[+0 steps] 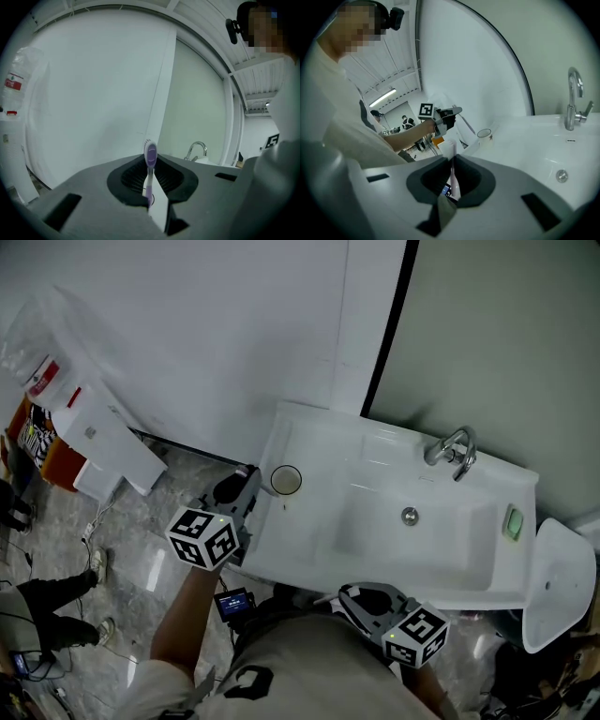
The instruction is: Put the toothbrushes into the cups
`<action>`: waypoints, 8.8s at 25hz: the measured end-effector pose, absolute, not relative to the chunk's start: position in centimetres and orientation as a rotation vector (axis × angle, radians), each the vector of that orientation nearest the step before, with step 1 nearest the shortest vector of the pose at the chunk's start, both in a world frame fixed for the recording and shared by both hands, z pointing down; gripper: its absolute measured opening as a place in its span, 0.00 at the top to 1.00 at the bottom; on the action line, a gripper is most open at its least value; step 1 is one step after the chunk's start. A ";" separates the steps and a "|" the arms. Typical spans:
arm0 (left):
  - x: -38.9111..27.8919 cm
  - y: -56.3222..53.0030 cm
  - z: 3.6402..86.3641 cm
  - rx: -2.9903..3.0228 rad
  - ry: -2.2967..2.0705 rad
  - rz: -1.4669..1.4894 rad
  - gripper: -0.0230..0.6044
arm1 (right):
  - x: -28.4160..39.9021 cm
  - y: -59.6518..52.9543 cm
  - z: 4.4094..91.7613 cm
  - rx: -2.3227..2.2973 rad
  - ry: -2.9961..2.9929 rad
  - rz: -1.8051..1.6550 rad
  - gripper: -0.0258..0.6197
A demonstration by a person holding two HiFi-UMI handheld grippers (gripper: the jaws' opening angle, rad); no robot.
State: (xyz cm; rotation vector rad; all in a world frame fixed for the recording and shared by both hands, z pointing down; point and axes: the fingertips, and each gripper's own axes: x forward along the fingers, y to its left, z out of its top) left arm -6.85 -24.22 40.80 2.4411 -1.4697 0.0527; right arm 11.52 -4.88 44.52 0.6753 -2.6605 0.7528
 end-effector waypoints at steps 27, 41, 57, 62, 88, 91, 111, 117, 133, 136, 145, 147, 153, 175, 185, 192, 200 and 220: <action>-6.6 -29.6 52.5 2.362 -1.309 0.181 0.88 | 8.0 -7.4 45.7 0.810 -2.555 0.779 0.91; -7.0 -28.8 54.0 2.336 -1.287 0.250 0.82 | 8.6 -7.3 45.6 0.806 -2.559 0.786 0.91; -9.3 -24.6 52.6 2.323 -1.278 0.353 0.50 | 8.1 -7.0 45.1 0.760 -2.589 0.768 0.91; -10.1 -21.6 51.0 2.320 -1.266 0.299 0.50 | 8.0 -6.9 45.0 0.761 -2.609 0.762 0.91; -7.4 -15.4 50.4 2.398 -1.226 0.375 0.93 | 7.1 -6.7 44.3 0.752 -2.638 0.740 0.91; -9.1 -15.2 50.3 2.378 -1.243 0.348 0.93 | 6.4 -7.8 43.0 0.796 -2.659 0.716 0.91; -15.8 -16.7 51.5 2.342 -1.176 0.263 0.93 | 4.2 -13.5 37.7 1.115 -2.687 0.588 0.91; -15.3 -17.5 51.5 2.329 -1.194 0.268 0.93 | 4.9 -16.6 36.2 1.147 -2.757 0.602 0.91; -12.9 -18.4 51.6 2.253 -1.280 0.316 0.93 | 4.5 -25.3 37.5 1.076 -2.850 0.649 0.91; -13.2 -18.4 51.8 2.239 -1.285 0.325 0.93 | 3.7 -26.6 38.9 1.084 -2.830 0.671 0.91; -14.3 -18.5 52.7 2.200 -1.311 0.314 0.93 | 2.2 -28.6 43.4 1.113 -2.741 0.730 0.91; -14.7 -18.4 52.9 2.189 -1.313 0.309 0.93 | 2.1 -28.7 44.4 1.117 -2.713 0.725 0.91; -15.3 -18.0 53.2 2.172 -1.321 0.303 0.93 | 1.5 -29.0 47.4 1.119 -2.652 0.734 0.91; -14.7 -18.4 53.1 2.179 -1.305 0.331 0.93 | 0.8 -29.4 51.8 1.080 -2.585 0.771 0.91; -15.3 -18.2 52.8 2.179 -1.311 0.309 0.93 | 0.7 -29.7 52.7 1.108 -2.565 0.821 0.91; -15.4 -18.3 53.0 2.181 -1.298 0.309 0.93 | 0.8 -29.9 53.4 1.114 -2.538 0.824 0.90; -15.0 -18.7 53.1 2.192 -1.282 0.312 0.93 | 0.9 -29.6 54.3 1.098 -2.513 0.829 0.77; -15.5 -19.0 52.5 2.247 -1.235 0.301 0.93 | 5.7 -23.6 51.0 1.258 -2.526 1.027 0.61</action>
